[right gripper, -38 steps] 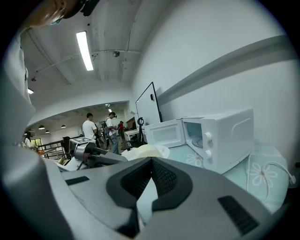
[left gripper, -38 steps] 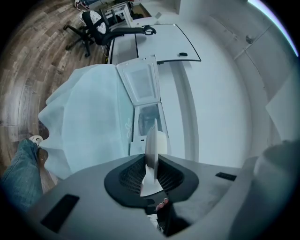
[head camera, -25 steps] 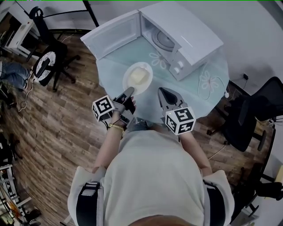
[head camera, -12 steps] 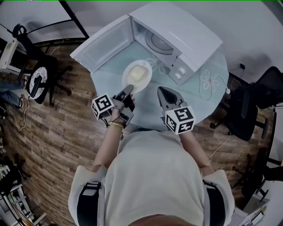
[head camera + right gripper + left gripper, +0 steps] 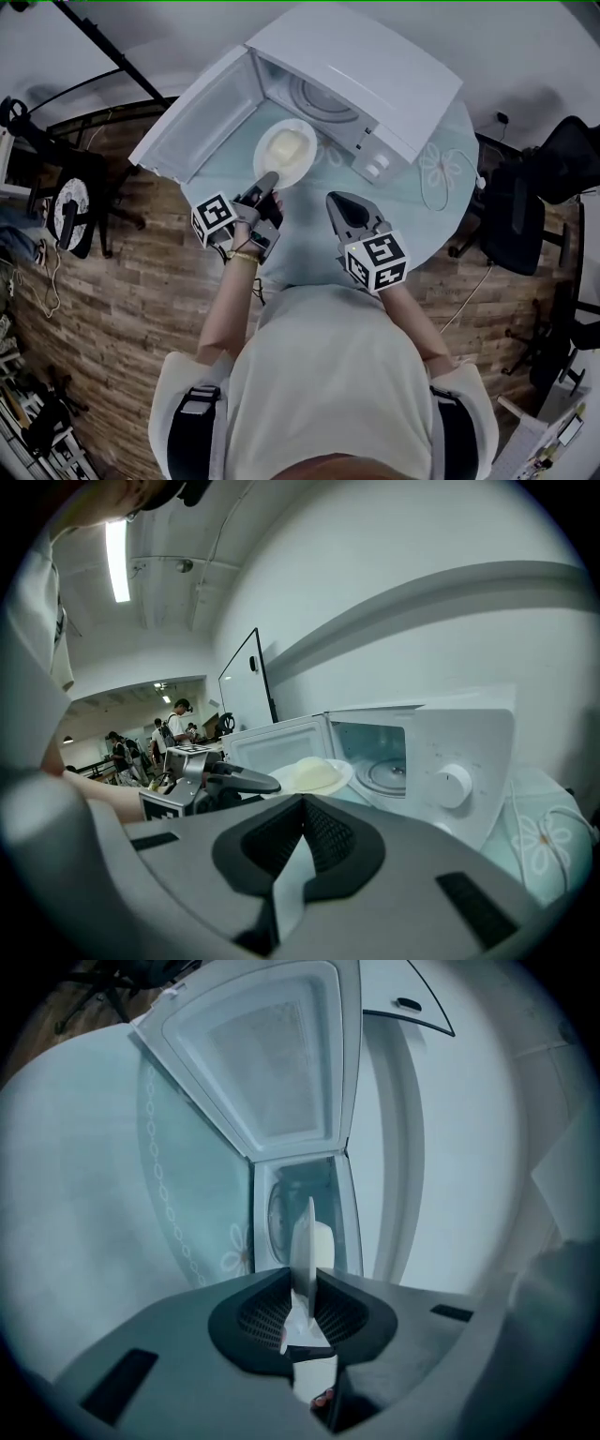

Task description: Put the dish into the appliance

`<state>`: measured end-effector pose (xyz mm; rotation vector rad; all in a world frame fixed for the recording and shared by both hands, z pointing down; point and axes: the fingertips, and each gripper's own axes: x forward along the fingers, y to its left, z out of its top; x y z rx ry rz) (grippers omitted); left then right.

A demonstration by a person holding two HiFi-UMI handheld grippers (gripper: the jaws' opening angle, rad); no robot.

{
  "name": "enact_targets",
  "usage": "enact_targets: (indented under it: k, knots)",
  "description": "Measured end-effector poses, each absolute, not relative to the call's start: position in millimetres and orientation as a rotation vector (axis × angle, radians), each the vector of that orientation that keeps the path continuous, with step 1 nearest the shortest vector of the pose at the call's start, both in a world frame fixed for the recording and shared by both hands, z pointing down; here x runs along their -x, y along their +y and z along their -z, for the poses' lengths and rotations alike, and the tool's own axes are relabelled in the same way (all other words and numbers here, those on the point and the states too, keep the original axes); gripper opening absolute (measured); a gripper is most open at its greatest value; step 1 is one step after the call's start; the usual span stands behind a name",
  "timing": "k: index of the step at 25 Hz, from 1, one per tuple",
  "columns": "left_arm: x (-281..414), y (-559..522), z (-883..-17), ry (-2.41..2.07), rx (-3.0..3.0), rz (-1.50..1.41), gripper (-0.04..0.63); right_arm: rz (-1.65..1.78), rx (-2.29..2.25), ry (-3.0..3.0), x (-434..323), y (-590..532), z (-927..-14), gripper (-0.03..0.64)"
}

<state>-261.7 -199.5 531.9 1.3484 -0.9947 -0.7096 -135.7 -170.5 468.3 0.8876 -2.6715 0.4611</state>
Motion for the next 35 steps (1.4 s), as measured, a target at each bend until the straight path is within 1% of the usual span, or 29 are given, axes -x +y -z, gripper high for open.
enact_targets:
  k: [18, 35]
  knots:
    - [264.3, -306.4, -577.2, -0.939, -1.320, 0.631, 0.055, -0.515, -0.923, -2.581, 141.2, -202.8, -490.4, 0.006]
    - [252.6, -359.7, -613.7, -0.924, -1.298, 0.571, 0.055, -0.581, -0.957, -2.516, 137.4, -209.4, -509.2, 0.006]
